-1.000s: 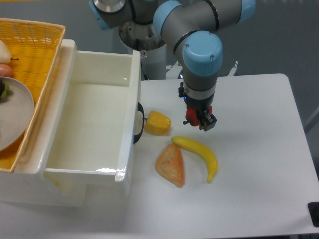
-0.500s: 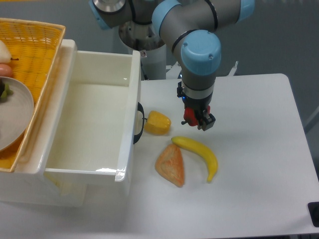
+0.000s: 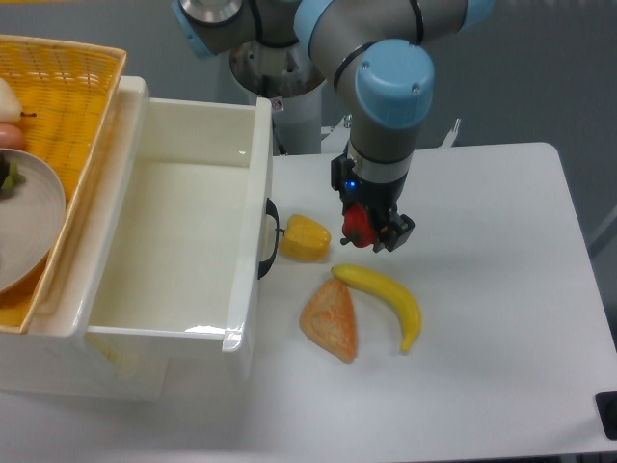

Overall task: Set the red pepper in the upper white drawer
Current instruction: 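Close the gripper on the red pepper and lift it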

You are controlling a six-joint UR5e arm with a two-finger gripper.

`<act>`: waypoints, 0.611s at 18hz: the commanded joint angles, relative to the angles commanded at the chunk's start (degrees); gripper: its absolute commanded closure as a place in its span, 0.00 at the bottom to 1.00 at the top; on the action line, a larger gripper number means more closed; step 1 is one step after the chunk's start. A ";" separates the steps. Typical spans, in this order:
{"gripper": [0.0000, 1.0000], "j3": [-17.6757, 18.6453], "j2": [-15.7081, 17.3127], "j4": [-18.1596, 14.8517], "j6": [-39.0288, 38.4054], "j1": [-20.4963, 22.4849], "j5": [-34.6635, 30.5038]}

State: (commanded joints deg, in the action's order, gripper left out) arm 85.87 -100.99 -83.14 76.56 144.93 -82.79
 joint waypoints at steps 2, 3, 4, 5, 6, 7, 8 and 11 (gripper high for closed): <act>0.40 -0.26 0.53 -0.45 -2.54 -0.09 3.06; 0.40 -0.44 1.14 -0.45 -3.77 0.17 5.08; 0.40 -0.62 1.67 -0.53 -4.48 0.35 6.40; 0.40 -0.79 2.02 -0.71 -5.10 0.35 7.29; 0.40 -0.88 2.72 -1.23 -5.89 0.44 8.34; 0.40 -0.97 3.60 -1.50 -6.24 0.44 9.05; 0.40 -0.97 3.95 -1.76 -6.42 0.53 9.84; 0.40 -0.79 5.80 -1.85 -9.05 1.23 14.23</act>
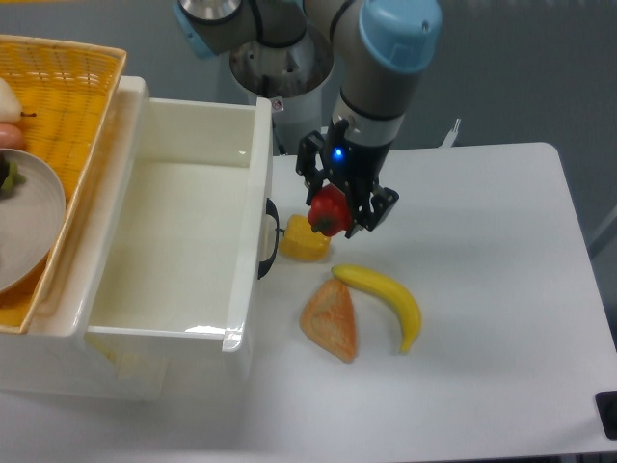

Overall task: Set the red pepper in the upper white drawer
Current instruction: 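Close the gripper on the red pepper and lift it, then carry the red pepper over the open white drawer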

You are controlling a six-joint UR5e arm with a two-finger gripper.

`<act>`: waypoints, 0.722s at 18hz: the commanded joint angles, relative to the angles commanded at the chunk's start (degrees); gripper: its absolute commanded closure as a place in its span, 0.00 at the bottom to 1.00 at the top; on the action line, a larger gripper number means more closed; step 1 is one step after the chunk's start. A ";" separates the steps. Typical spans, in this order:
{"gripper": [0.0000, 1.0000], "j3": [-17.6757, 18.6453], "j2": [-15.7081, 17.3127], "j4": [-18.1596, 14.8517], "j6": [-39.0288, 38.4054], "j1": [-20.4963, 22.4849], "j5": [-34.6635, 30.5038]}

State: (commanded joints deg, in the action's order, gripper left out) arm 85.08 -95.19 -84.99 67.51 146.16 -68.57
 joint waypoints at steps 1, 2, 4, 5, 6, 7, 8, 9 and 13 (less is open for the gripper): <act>0.40 0.00 0.35 -0.09 -0.62 0.00 1.06; 0.40 0.09 0.88 -0.09 -1.32 -0.17 1.59; 0.40 0.09 1.32 -1.14 -2.99 -1.13 1.86; 0.40 0.09 1.58 -1.40 -3.17 -1.92 1.86; 0.40 0.18 1.93 -1.49 -3.26 -2.71 1.86; 0.40 0.35 2.11 -1.49 -3.26 -3.16 1.95; 0.40 0.35 2.11 -1.49 -3.26 -4.03 1.95; 0.40 0.35 2.20 -1.49 -3.26 -4.91 1.95; 0.40 0.53 2.90 -1.58 -3.53 -8.86 1.69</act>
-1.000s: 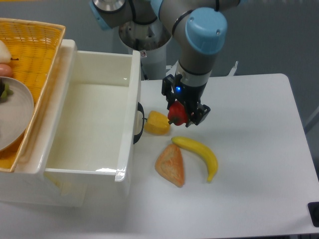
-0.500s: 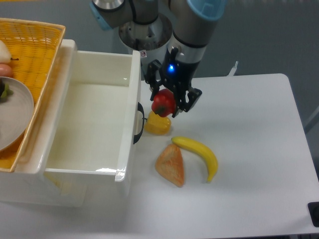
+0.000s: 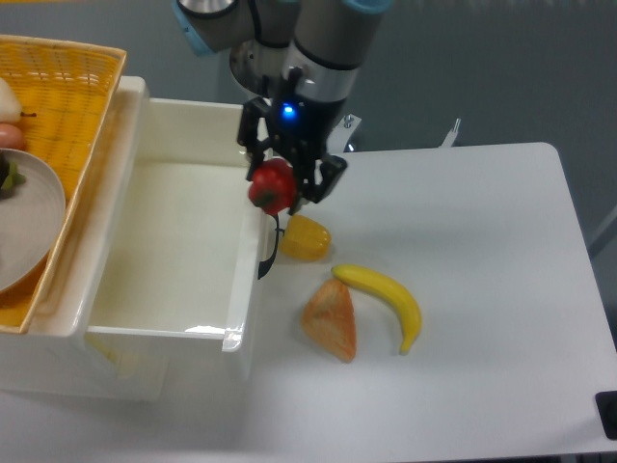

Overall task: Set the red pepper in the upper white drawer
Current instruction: 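Carry the red pepper over the open white drawer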

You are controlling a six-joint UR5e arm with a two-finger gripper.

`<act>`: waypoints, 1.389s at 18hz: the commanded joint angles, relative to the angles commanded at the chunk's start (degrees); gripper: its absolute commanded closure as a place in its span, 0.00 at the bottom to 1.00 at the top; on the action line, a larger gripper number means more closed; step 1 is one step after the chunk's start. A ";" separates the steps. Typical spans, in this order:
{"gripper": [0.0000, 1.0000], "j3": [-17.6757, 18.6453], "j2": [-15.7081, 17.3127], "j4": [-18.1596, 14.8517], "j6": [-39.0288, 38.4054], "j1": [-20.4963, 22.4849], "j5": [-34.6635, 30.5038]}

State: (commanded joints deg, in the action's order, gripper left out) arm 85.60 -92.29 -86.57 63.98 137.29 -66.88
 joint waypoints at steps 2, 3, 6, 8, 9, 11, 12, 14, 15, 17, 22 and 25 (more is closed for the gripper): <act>0.40 0.09 0.00 0.00 0.09 -1.58 -0.26; 0.40 0.00 0.00 0.09 0.52 -2.20 -0.35; 0.40 -0.09 -0.09 0.18 1.58 -2.65 -0.53; 0.40 0.00 -0.09 0.00 2.98 -2.82 -1.23; 0.40 0.00 -0.17 0.00 3.25 -3.43 -1.75; 0.40 0.00 -0.17 -0.52 3.60 -4.49 -3.68; 0.40 0.17 -0.17 -0.53 3.60 -5.27 -5.52; 0.40 0.44 -0.35 -0.53 3.69 -6.33 -7.90; 0.40 0.61 -0.44 -0.53 3.69 -6.42 -7.91; 0.40 1.31 -0.26 -0.44 3.69 -6.69 -8.00; 0.40 1.41 -0.61 -0.35 3.52 -8.18 -8.00; 0.40 2.46 -1.23 -0.18 3.34 -8.97 -8.00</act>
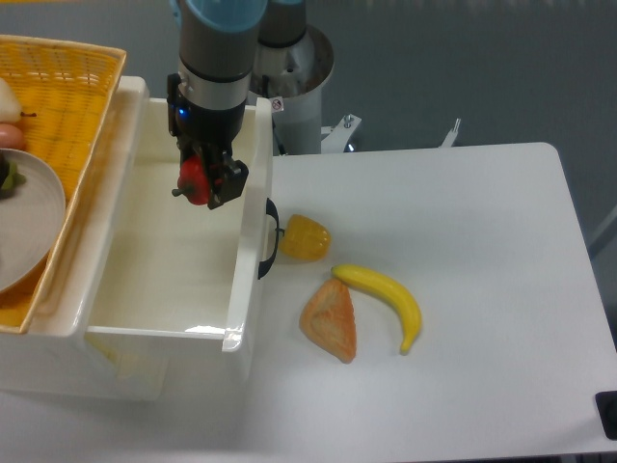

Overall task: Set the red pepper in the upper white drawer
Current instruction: 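Carry the red pepper over the open white drawer, then lower the red pepper into the drawer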

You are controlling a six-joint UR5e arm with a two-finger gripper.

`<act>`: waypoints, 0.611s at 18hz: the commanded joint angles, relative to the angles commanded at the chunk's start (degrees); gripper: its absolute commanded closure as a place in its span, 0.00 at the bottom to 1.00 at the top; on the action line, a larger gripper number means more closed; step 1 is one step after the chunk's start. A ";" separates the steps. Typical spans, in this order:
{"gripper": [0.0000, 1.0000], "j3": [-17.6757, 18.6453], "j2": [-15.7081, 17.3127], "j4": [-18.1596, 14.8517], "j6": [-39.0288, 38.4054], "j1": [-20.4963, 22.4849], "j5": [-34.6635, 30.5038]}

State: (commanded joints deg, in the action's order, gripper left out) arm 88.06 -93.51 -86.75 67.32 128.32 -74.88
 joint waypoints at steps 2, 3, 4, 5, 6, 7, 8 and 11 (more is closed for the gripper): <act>0.40 0.18 -0.09 0.09 0.09 -0.53 -0.09; 0.40 0.18 -0.26 -0.08 0.09 -0.53 -0.17; 0.40 0.27 -0.35 -0.17 0.26 -0.62 -0.35; 0.40 0.27 -0.44 -0.17 0.26 -0.71 -0.35; 0.40 0.27 -0.53 -0.17 0.26 -0.97 -0.44; 0.40 0.36 -0.79 -0.09 0.26 -1.23 -0.61; 0.40 0.44 -1.23 -0.09 0.26 -1.67 -1.05; 0.40 0.44 -1.67 -0.17 0.26 -2.47 -2.28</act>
State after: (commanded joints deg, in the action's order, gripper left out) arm 88.51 -95.18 -86.92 67.59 125.86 -77.17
